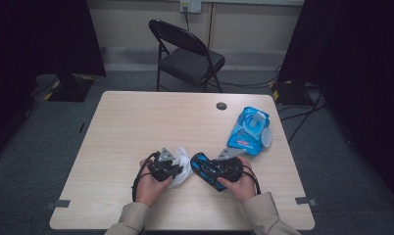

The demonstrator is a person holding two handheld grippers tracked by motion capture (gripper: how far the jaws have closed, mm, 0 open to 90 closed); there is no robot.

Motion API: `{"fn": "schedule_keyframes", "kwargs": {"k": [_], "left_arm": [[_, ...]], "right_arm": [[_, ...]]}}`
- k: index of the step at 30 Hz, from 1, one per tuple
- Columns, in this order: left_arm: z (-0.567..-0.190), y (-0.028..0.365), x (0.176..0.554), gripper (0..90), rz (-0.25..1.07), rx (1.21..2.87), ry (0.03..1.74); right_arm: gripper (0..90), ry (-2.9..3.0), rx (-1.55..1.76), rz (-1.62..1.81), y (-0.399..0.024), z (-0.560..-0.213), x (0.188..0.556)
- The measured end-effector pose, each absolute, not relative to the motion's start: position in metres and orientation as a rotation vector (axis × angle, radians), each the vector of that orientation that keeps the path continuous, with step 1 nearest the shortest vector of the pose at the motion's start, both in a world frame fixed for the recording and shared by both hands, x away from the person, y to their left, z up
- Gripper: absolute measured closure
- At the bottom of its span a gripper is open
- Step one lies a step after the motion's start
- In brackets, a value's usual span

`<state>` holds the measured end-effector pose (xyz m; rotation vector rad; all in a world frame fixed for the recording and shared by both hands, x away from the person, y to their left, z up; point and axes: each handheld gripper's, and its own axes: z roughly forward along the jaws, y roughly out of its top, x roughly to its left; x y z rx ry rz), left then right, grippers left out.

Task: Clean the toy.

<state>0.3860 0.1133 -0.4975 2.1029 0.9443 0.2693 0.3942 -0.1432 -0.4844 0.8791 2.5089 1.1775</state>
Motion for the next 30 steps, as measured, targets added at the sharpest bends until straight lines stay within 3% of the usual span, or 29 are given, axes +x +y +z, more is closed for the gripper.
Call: {"fn": "schedule_keyframes", "kwargs": {"k": [30], "left_arm": [[-0.503,0.046,0.352,86.1,0.171,2.142,0.784]], "right_arm": [[48.0,2.456,0.897,1.164,-0.142,-0.486,0.386]]}}
